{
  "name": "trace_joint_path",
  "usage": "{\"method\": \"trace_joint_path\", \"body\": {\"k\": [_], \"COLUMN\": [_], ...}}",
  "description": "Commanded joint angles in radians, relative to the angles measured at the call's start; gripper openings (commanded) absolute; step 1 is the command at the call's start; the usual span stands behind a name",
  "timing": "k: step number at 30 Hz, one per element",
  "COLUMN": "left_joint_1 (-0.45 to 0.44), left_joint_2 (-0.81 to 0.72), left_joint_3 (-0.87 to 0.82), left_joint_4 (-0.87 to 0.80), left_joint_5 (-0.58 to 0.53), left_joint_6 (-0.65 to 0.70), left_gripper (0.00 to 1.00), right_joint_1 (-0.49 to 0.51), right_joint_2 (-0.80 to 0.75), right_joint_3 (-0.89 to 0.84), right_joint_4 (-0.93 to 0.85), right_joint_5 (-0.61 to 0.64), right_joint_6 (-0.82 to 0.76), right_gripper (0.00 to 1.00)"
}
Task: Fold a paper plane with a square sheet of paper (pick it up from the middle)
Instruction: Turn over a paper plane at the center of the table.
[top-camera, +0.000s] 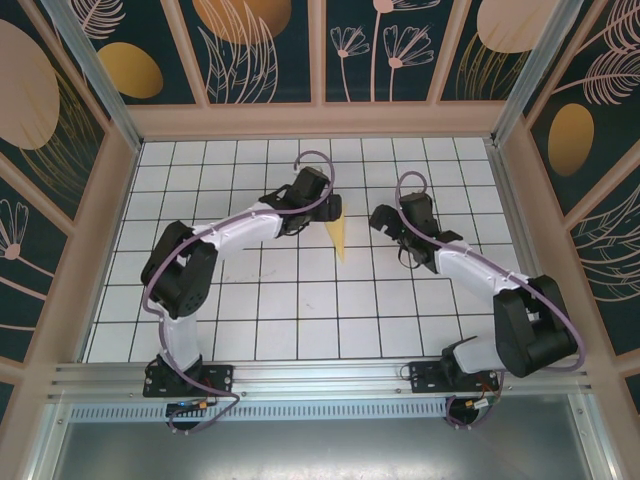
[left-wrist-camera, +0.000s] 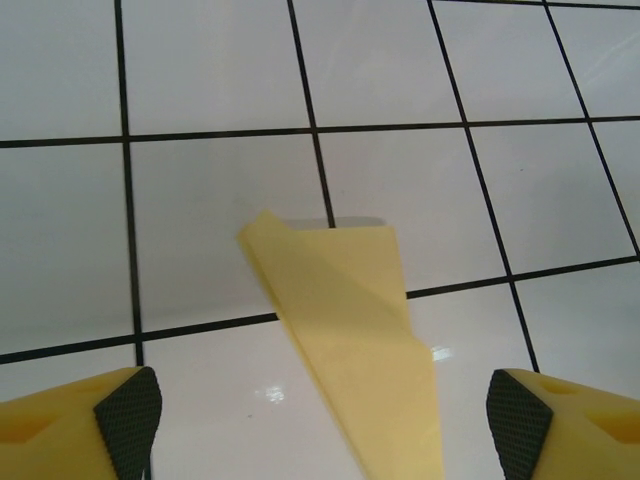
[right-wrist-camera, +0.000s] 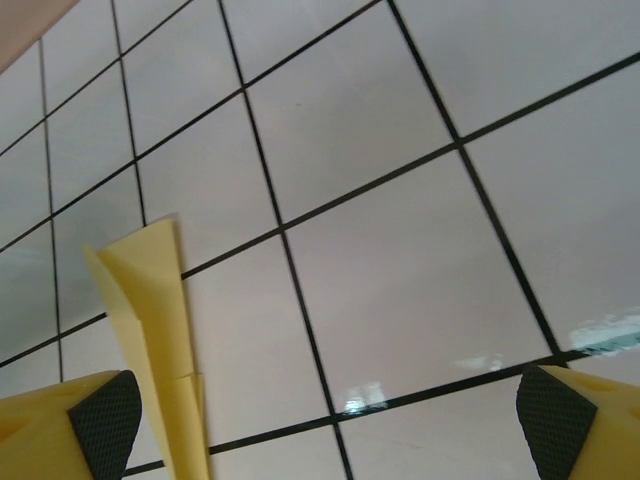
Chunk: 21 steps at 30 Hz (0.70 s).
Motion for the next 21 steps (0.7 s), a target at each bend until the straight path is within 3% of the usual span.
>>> {"method": "trace_joint_path", "body": {"k": [1,10,21], "left_joint_1": [-0.048,-0.081,-0.088], "left_joint_2": [0.089,0.296,0.372], "left_joint_3": [0.106,0.36,0.447], "left_joint_4": [-0.164,-0.328,-0.404], "left_joint_5": [-0.108,-0.103,-0.124], "left_joint_6": [-0.034,-0.042,-0.046], "left_gripper": [0.77,0.54,0.52], "right_joint_1": [-0.035,-0.101,-0.115], "right_joint_2": [-0.04,-0.073,-0.068], "right_joint_3": [-0.046,-0.11,-0.123], "right_joint_4": [0.009,0.032,0.051], "right_joint_5": [0.032,-0.012,-0.042], "right_joint_6": [0.026,0.034,0.036], "right_gripper": [0.99,0.99,0.99]}}
